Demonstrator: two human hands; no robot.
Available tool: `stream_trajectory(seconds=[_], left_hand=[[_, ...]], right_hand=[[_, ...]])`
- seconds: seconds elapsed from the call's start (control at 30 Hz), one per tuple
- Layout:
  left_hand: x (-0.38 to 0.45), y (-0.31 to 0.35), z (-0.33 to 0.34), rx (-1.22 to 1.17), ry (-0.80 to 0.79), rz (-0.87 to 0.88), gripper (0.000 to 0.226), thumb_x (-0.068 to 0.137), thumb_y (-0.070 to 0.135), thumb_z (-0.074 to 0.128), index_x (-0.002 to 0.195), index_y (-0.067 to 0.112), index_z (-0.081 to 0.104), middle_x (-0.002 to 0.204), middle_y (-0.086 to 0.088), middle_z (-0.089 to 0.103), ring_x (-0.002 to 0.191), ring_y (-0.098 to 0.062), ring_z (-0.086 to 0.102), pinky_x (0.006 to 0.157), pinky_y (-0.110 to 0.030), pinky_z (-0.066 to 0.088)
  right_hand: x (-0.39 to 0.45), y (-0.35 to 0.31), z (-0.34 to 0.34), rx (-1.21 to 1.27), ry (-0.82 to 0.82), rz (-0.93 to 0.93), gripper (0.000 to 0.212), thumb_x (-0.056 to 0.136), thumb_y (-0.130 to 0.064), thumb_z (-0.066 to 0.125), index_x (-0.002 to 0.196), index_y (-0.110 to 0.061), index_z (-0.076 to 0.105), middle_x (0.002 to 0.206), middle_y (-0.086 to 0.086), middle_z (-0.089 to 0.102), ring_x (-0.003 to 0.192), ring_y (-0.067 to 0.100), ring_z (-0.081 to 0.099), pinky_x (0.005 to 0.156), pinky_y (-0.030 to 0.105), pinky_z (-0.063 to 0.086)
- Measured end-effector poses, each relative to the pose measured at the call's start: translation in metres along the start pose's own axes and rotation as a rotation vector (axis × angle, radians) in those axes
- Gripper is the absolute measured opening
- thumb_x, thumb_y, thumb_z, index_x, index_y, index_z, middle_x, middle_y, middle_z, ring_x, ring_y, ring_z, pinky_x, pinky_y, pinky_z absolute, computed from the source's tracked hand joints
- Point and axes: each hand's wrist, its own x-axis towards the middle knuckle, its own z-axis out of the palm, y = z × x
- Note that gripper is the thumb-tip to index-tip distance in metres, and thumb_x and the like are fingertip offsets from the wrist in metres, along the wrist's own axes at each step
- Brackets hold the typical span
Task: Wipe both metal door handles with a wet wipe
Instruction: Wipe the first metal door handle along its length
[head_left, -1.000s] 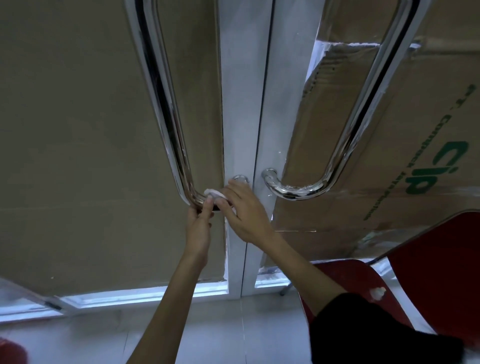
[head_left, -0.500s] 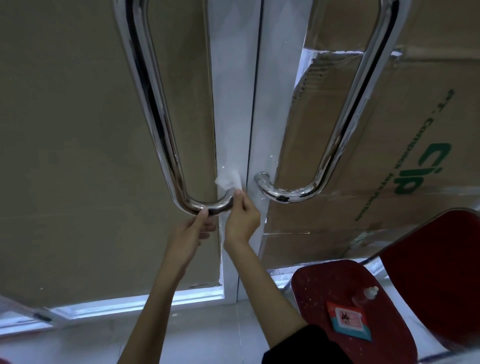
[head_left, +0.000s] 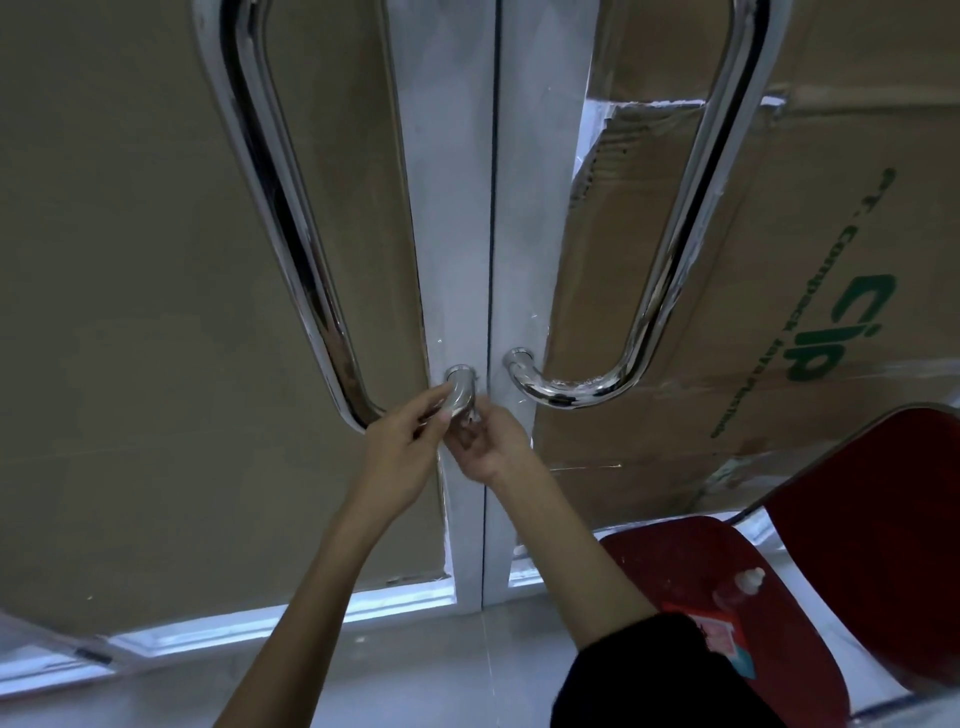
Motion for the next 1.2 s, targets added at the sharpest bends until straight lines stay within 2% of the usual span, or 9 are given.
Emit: stream_trajectory(seconds=[0.13,0.23,0.4,0.53,0.67,0.77,0.97,1.07,1.2], left_hand=[[-0.002,-0.004,0.007,0.134,0.055,0.174,0.026,0.093,0.013,0.058,0.117,0.018,0.066,0.108,0.013,0.063,0.092,0.012,0.058,0.082,0.0,0.039],[-0.001,0.005,0.022,0.11,0.009,0.28,0.027,0.093,0.012,0.057,0.119,0.018,0.065,0.112,0.01,0.062,0.099,0.005,0.057,0.087,-0.005,0.04],[0.017,0.033,0.046,-0.462,-0.216,-0.238,0.033,0.096,0.025,0.052,0.126,0.013,0.057,0.116,-0.003,0.066,0.103,-0.014,0.064,0.088,-0.023,0.052],[0.027,0.028,0.064,-0.665,-0.182,-0.365,0.021,0.09,0.011,0.06,0.107,-0.001,0.063,0.102,-0.015,0.069,0.093,-0.026,0.066,0.078,-0.027,0.057],[0.031,0.019,0.076,-0.454,0.195,-0.259,0.019,0.081,0.011,0.072,0.093,0.017,0.059,0.094,-0.005,0.068,0.092,-0.023,0.066,0.081,-0.041,0.055],[0.045,0.034,0.077,-0.272,0.391,0.006,0.02,0.081,0.013,0.073,0.087,0.02,0.055,0.081,0.01,0.062,0.074,-0.001,0.061,0.071,-0.024,0.052],[0.062,0.015,0.103,0.196,0.287,0.251,0.009,0.091,0.015,0.061,0.092,0.008,0.067,0.091,-0.004,0.066,0.083,-0.018,0.061,0.078,-0.025,0.046],[0.039,0.008,0.118,0.217,0.334,0.275,0.014,0.091,0.012,0.061,0.1,0.007,0.071,0.102,-0.005,0.066,0.094,-0.012,0.057,0.086,-0.016,0.04],[0.031,0.004,0.12,0.194,0.316,0.325,0.016,0.091,0.016,0.063,0.101,0.01,0.072,0.098,-0.001,0.061,0.093,-0.013,0.058,0.086,-0.024,0.046]], right_hand=[[-0.021,0.017,-0.031,-0.121,-0.055,-0.094,0.022,0.099,-0.019,0.046,0.105,-0.005,0.061,0.091,0.012,0.065,0.083,0.021,0.063,0.094,0.034,0.049],[-0.036,-0.003,-0.043,-0.201,-0.067,-0.272,0.023,0.099,-0.02,0.044,0.105,-0.007,0.063,0.096,0.011,0.067,0.086,0.019,0.064,0.083,0.03,0.054],[-0.065,-0.043,-0.045,-0.461,-0.123,-0.416,0.029,0.098,-0.023,0.046,0.114,-0.007,0.065,0.1,0.008,0.069,0.086,0.015,0.065,0.064,0.02,0.053],[-0.071,-0.058,-0.052,-0.588,-0.073,-0.433,0.033,0.099,-0.025,0.044,0.117,-0.004,0.062,0.105,0.013,0.067,0.088,0.018,0.065,0.062,0.02,0.053],[-0.071,-0.069,-0.074,-0.654,0.021,-0.39,0.031,0.095,-0.027,0.052,0.111,-0.005,0.065,0.094,0.007,0.067,0.078,0.016,0.063,0.064,0.023,0.051],[-0.073,-0.085,-0.086,-0.652,0.051,-0.397,0.025,0.092,-0.021,0.056,0.107,-0.005,0.068,0.089,0.003,0.068,0.077,0.015,0.062,0.072,0.027,0.048],[-0.073,-0.105,-0.091,-0.695,0.002,-0.397,0.024,0.093,-0.018,0.054,0.107,-0.006,0.069,0.093,0.006,0.067,0.082,0.016,0.061,0.076,0.028,0.047],[-0.072,-0.109,-0.094,-0.728,-0.017,-0.387,0.024,0.094,-0.02,0.053,0.106,-0.007,0.069,0.093,0.005,0.067,0.082,0.015,0.061,0.071,0.024,0.049],[-0.07,-0.114,-0.097,-0.781,-0.033,-0.371,0.025,0.094,-0.023,0.052,0.105,-0.009,0.07,0.096,0.005,0.068,0.087,0.017,0.062,0.075,0.026,0.049]])
